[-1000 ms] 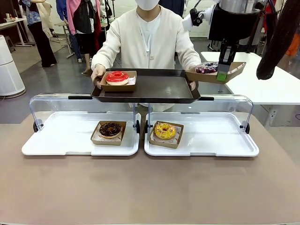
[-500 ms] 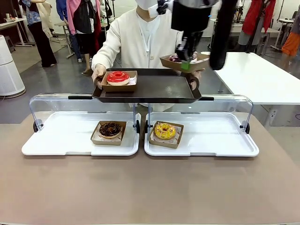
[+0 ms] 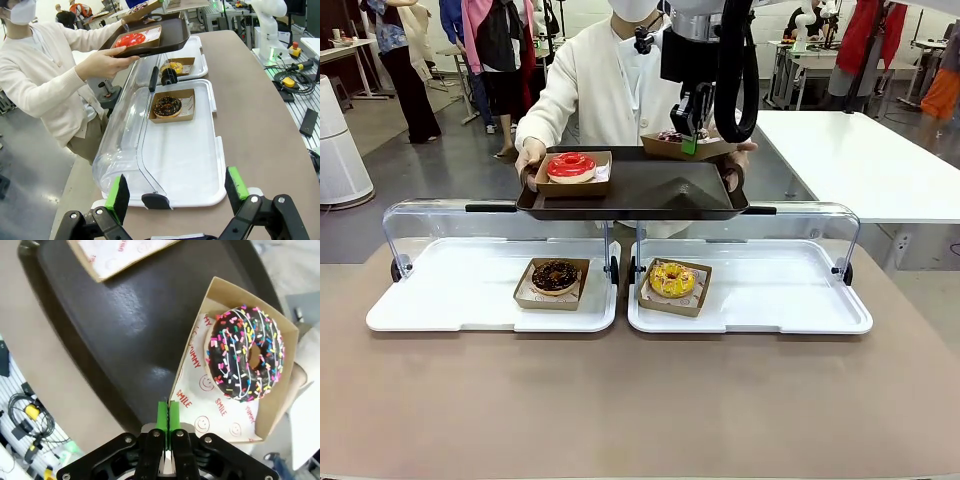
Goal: Provide the desired donut to the person.
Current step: Place the picked Paper togo box onto the Handle tray extended by the person.
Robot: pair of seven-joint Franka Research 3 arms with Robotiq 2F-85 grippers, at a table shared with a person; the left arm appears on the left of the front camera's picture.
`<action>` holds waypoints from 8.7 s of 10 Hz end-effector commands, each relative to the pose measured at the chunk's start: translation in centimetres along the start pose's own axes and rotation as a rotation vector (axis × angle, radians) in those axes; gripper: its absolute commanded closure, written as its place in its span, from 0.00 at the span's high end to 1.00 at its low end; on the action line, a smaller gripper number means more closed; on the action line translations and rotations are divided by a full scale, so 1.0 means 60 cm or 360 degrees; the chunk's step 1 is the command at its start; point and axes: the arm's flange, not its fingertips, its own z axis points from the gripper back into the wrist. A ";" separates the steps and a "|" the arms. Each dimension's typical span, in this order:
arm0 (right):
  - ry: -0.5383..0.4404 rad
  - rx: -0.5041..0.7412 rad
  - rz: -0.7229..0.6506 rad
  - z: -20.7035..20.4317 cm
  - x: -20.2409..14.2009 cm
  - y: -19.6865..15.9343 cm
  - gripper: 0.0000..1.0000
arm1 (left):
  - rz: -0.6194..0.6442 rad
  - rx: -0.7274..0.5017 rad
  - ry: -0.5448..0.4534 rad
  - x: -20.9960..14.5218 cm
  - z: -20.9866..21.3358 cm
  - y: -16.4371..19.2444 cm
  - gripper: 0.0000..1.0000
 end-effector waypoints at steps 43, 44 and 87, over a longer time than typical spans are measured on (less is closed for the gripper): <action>0.0021 0.0365 0.0571 0.035 -0.521 -0.038 1.00 | -0.0004 0.0001 -0.0003 0.003 -0.001 -0.002 1.00; 0.0021 0.0365 0.0571 0.035 -0.521 -0.038 1.00 | -0.0004 0.0001 -0.0003 0.003 -0.001 -0.002 1.00; -0.1332 0.0683 0.0404 -0.079 -0.851 -0.195 1.00 | -0.0004 0.0001 -0.0003 0.003 -0.001 -0.002 1.00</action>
